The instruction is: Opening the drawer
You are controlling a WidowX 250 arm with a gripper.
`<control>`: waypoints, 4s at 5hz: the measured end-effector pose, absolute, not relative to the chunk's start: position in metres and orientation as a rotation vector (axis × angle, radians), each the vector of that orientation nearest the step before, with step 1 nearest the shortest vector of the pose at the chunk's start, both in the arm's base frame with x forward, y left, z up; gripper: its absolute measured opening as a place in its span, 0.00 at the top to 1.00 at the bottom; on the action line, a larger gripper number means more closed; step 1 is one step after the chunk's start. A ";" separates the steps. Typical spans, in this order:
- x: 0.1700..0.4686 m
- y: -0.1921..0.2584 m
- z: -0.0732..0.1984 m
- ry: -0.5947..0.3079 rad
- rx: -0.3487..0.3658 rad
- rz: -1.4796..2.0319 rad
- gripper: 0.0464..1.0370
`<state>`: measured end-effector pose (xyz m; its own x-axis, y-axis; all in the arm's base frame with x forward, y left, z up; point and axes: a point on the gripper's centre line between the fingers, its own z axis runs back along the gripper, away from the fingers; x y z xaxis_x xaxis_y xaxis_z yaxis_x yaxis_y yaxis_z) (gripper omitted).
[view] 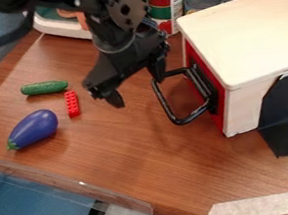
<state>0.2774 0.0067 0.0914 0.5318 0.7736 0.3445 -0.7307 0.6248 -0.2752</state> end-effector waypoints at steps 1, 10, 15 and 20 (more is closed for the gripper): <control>0.280 0.008 0.078 -0.405 -0.147 0.900 0.04; 0.305 -0.008 0.034 -0.363 -0.197 0.939 0.09; 0.283 0.007 0.034 -0.396 -0.107 0.895 0.91; 0.247 0.051 0.049 -0.329 -0.029 0.936 0.91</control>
<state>0.2469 0.0510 0.0494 0.5464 0.7943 0.2656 -0.7856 0.5960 -0.1660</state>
